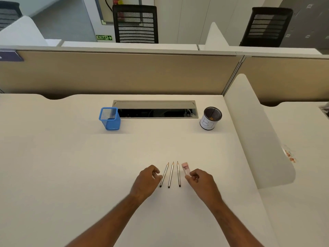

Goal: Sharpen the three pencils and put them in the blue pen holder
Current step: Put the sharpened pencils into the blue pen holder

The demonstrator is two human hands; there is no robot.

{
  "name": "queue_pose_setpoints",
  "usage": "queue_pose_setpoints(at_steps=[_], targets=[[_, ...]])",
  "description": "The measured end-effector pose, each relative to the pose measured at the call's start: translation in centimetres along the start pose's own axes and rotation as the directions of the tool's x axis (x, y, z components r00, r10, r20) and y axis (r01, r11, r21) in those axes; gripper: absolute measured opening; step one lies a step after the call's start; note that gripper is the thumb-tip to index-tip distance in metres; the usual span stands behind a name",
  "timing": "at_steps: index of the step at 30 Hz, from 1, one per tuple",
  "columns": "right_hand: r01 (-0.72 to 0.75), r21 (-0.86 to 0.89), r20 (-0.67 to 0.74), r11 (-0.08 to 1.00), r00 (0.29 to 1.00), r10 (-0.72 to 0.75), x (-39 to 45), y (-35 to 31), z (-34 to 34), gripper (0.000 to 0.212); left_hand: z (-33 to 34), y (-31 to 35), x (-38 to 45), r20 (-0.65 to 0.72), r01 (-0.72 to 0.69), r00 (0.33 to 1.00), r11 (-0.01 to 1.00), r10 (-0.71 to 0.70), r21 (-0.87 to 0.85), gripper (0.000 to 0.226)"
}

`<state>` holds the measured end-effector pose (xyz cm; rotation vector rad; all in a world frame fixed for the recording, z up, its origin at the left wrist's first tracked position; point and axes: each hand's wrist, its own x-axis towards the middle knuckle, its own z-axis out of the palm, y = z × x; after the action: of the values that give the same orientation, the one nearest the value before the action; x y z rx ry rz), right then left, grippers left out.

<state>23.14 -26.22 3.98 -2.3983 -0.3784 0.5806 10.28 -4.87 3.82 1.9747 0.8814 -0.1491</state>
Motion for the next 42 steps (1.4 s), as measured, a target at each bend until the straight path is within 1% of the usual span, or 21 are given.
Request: queue_pose_setpoints(at_steps=[3, 6, 8, 10, 14, 20, 23, 26, 29, 31, 33, 34, 36, 37, 39, 42], targets=[[-0.062, -0.046, -0.035, 0.997, 0.998, 0.061, 0.8, 1.3, 0.1, 0.019, 0.6, -0.2, 0.7, -0.007, 0.031, 1.000, 0.996, -0.030, 0.088, 0.011], [-0.097, -0.077, -0.056, 0.992, 0.994, 0.093, 1.5, 2.3, 0.3, 0.022, 1.3, -0.2, 1.5, -0.008, 0.028, 1.000, 0.989, -0.027, 0.146, 0.013], [-0.109, -0.099, -0.058, 0.989, 0.993, 0.104, 1.8, 2.8, 0.5, 0.024, 1.6, 0.0, 1.9, -0.018, 0.012, 1.000, 0.983, -0.009, 0.182, 0.018], [-0.104, -0.118, -0.056, 0.987, 0.994, 0.098, 2.0, 3.0, 0.9, 0.025, 1.8, 0.3, 2.3, -0.025, -0.013, 1.000, 0.975, 0.019, 0.223, 0.023], [-0.083, -0.169, -0.067, 0.982, 0.995, 0.073, 2.3, 3.3, 1.3, 0.026, 2.1, 1.0, 3.1, 0.004, -0.063, 0.998, 0.940, 0.066, 0.334, 0.025], [-0.056, -0.185, -0.055, 0.981, 0.997, 0.047, 2.3, 3.5, 1.4, 0.029, 1.8, 1.5, 3.7, 0.021, -0.040, 0.999, 0.919, 0.035, 0.391, 0.021], [-0.044, -0.211, -0.055, 0.977, 0.998, 0.033, 2.1, 3.3, 1.4, 0.038, 1.5, 1.3, 3.6, 0.015, -0.030, 1.000, 0.911, 0.026, 0.411, 0.021], [-0.028, -0.216, -0.064, 0.976, 0.998, 0.014, 1.9, 3.2, 1.3, 0.047, 0.7, 1.1, 3.7, 0.034, -0.045, 0.999, 0.867, 0.033, 0.496, 0.016], [-0.043, -0.205, -0.061, 0.978, 0.998, 0.031, 1.8, 3.2, 1.1, 0.043, -0.5, 0.8, 3.7, 0.066, -0.075, 0.997, 0.790, 0.043, 0.609, 0.023], [-0.045, -0.204, -0.070, 0.978, 0.997, 0.032, 1.4, 2.9, 1.0, 0.036, -1.5, 0.3, 3.4, 0.076, -0.074, 0.997, 0.770, 0.033, 0.633, 0.021], [-0.027, -0.211, -0.115, 0.977, 0.993, 0.002, 0.9, 2.8, 0.8, 0.032, -2.5, -0.1, 3.0, 0.060, -0.045, 0.998, 0.812, 0.012, 0.582, 0.021], [-0.007, -0.218, -0.150, 0.976, 0.988, -0.027, 0.6, 2.6, 0.7, 0.032, -3.2, -0.3, 2.9, 0.036, -0.019, 0.999, 0.854, 0.000, 0.520, 0.021], [0.030, -0.236, -0.215, 0.971, 0.973, -0.082, -0.1, 2.0, 0.5, 0.030, -4.8, -0.7, 2.6, -0.020, 0.022, 1.000, 0.946, -0.017, 0.323, 0.015], [0.047, -0.248, -0.236, 0.968, 0.966, -0.107, -0.4, 1.7, 0.5, 0.028, -5.7, -0.9, 2.7, -0.042, 0.021, 0.999, 0.976, -0.013, 0.218, 0.010], [0.082, -0.271, -0.260, 0.959, 0.953, -0.154, -0.8, 1.1, 0.7, 0.026, -7.5, -1.1, 3.0, -0.081, -0.001, 0.997, 0.999, 0.004, 0.044, 0.006], [0.129, -0.285, -0.264, 0.950, 0.942, -0.207, -1.0, 0.4, 1.5, 0.027, -10.8, -1.2, 3.8, -0.136, -0.060, 0.990, 0.994, 0.047, -0.091, 0.019]])
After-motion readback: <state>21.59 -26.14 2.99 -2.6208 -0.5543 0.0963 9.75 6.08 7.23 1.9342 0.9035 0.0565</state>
